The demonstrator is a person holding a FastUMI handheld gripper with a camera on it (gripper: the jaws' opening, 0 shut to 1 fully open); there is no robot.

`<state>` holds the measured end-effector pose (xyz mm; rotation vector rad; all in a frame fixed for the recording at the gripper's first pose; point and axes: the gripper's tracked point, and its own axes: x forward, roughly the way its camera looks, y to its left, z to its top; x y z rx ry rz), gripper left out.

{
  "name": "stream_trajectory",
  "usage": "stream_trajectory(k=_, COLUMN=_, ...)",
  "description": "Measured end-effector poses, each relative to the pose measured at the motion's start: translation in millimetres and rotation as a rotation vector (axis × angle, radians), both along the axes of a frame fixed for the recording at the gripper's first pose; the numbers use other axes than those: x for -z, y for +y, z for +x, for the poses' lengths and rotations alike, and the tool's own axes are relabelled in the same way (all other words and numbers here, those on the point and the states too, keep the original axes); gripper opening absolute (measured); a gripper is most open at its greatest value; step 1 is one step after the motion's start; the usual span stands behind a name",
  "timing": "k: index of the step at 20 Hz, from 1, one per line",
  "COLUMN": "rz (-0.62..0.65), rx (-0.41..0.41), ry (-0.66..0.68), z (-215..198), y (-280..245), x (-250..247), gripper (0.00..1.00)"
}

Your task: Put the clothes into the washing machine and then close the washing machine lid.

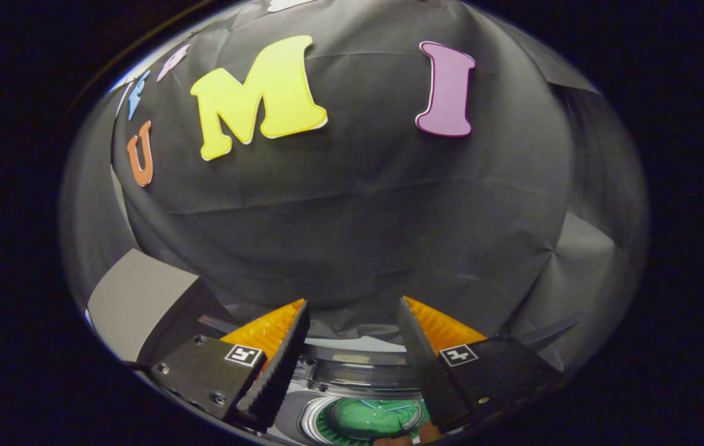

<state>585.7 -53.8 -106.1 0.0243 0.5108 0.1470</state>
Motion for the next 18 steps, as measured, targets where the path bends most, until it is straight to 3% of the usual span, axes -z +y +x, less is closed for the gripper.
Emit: stream_trajectory(k=18, rz=-0.045, rx=0.100, ry=0.005, z=-52, y=0, x=5, gripper=0.91)
